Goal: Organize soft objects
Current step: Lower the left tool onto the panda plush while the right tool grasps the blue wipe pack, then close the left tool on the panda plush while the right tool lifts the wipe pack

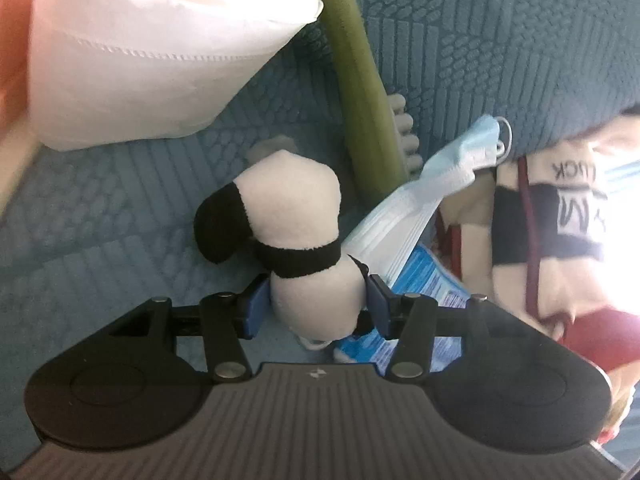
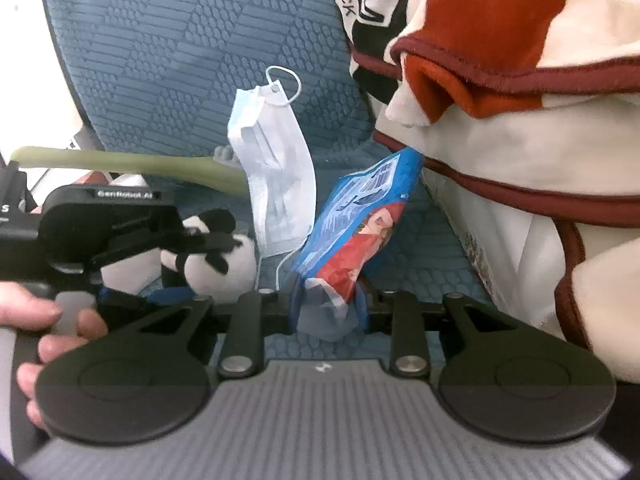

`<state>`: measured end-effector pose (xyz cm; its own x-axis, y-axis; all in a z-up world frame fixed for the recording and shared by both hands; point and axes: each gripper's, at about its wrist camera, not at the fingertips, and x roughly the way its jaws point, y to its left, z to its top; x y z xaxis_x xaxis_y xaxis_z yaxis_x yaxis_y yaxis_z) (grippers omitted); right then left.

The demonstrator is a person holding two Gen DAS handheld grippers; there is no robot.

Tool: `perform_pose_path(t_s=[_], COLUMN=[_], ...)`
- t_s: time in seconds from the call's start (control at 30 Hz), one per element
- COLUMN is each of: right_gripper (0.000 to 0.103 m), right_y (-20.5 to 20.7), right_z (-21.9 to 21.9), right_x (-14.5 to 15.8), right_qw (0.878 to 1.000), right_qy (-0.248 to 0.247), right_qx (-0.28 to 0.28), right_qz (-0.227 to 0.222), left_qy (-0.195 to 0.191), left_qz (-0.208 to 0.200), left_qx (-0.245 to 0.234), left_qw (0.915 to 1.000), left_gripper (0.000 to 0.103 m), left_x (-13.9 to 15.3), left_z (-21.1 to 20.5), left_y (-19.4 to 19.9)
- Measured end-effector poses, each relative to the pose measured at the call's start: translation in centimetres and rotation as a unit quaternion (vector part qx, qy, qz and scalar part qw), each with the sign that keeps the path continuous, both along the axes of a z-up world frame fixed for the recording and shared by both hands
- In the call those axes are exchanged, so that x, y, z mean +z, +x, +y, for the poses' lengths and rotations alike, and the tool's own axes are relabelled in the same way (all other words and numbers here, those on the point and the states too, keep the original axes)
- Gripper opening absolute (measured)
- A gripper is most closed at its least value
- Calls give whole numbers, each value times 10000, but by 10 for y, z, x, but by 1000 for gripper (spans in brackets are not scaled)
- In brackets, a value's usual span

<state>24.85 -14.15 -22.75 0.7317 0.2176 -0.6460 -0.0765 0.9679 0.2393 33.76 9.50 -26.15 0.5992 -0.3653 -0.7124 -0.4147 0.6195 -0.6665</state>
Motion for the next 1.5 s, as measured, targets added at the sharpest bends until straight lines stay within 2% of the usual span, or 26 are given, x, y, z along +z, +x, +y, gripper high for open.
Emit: perform_pose_path(t_s=[0.1, 0.23, 0.43, 0.57, 0.67, 0.93, 1.23, 1.27, 1.33, 1.5], right_gripper=[29, 27, 27, 27, 27, 28, 35, 37, 54, 57], right_y=[-5, -15, -35, -44, -50, -66, -54, -52, -49, -40], right_z=[0, -1, -6, -6, -4, 5, 9, 9, 6, 3], right_x=[3, 9, 16, 20, 22, 23, 13, 13, 11, 9], right_qw=[9999, 9997, 9989, 9987, 9984, 9977, 9975, 9976, 9979, 9985], right_qy=[136, 200, 373, 371, 376, 224, 208, 222, 274, 301], right_qx=[7, 73, 246, 317, 398, 579, 506, 479, 394, 245], right_qz=[70, 73, 109, 115, 173, 257, 439, 438, 424, 387], left_qy=[203, 221, 650, 1139, 1580, 2086, 2156, 2143, 2078, 2036], left_qz=[26, 99, 245, 225, 244, 128, -65, -69, -80, -103], left_qx=[-170, -262, -455, -802, -1142, -1488, -1517, -1504, -1459, -1358], left_qw=[9996, 9994, 9965, 9900, 9805, 9665, 9646, 9651, 9672, 9695], left_gripper=[58, 58, 58, 58, 58, 58, 59, 60, 62, 63], left_x=[7, 10, 16, 24, 29, 39, 43, 43, 42, 40], left_z=[-1, -2, -6, -11, -22, -25, -15, -14, -11, -9], left_y=[-11, -26, -43, -54, -59, -82, -91, -91, -91, -88])
